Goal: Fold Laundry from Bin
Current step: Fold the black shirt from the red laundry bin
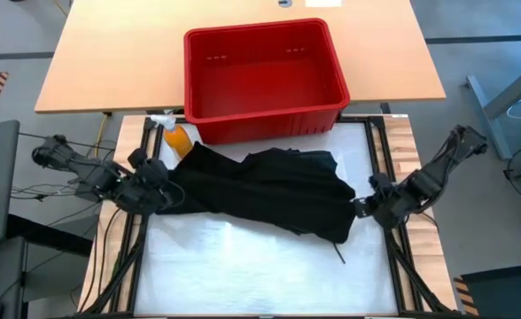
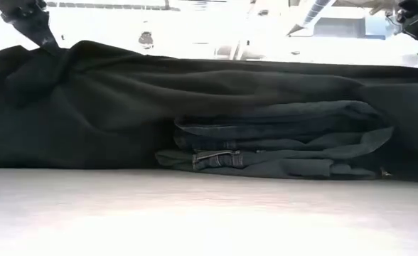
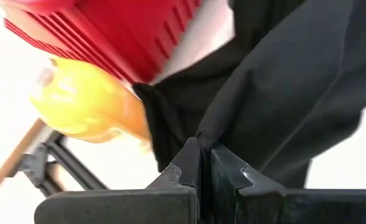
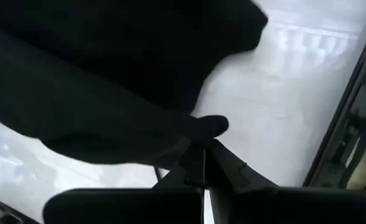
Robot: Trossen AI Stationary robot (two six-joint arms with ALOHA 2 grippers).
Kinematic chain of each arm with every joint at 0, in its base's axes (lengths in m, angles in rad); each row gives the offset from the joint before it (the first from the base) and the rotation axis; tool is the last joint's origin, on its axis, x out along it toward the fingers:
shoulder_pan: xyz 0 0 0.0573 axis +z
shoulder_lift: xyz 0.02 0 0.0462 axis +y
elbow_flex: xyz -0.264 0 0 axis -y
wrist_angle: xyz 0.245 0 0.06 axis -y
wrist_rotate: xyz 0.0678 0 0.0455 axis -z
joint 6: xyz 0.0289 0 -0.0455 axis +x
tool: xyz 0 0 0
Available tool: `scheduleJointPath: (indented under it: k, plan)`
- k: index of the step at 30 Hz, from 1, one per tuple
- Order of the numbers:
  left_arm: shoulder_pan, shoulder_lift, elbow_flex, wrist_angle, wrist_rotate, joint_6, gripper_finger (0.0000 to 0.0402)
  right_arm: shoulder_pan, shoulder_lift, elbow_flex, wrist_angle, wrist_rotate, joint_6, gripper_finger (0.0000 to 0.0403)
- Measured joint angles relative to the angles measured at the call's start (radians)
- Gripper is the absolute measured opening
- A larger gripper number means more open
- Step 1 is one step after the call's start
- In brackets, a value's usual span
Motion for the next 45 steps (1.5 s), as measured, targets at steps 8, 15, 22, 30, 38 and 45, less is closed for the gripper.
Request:
scheduleJointPath:
  k: [8, 15, 22, 30, 38, 45]
  plan:
    - [0.131, 0.015, 0.000, 0.141, -0.074, 0.207, 0.0000, -0.103, -0.066, 0.000, -0.065, 0.066, -0.033, 0.0023]
    - [0.313, 0.112, -0.068, 0.421, -0.040, 0.533, 0.0000, -0.252, -0.065, -0.001, -0.103, 0.068, -0.154, 0.0023]
    - [0.458, 0.212, -0.122, 0.470, -0.017, 0.642, 0.0000, -0.442, -0.027, -0.001, -0.070, 0.077, -0.337, 0.0024]
    - [0.517, 0.312, -0.137, 0.466, -0.007, 0.687, 0.0034, -0.592, 0.049, -0.001, -0.027, -0.026, -0.559, 0.0054]
    - [0.555, 0.342, -0.137, 0.427, -0.004, 0.692, 0.0124, -0.704, 0.089, 0.001, -0.033, -0.154, -0.719, 0.0128]
    - [0.564, 0.339, -0.072, 0.300, 0.003, 0.673, 0.0162, -0.745, 0.092, 0.084, -0.080, -0.196, -0.787, 0.0183]
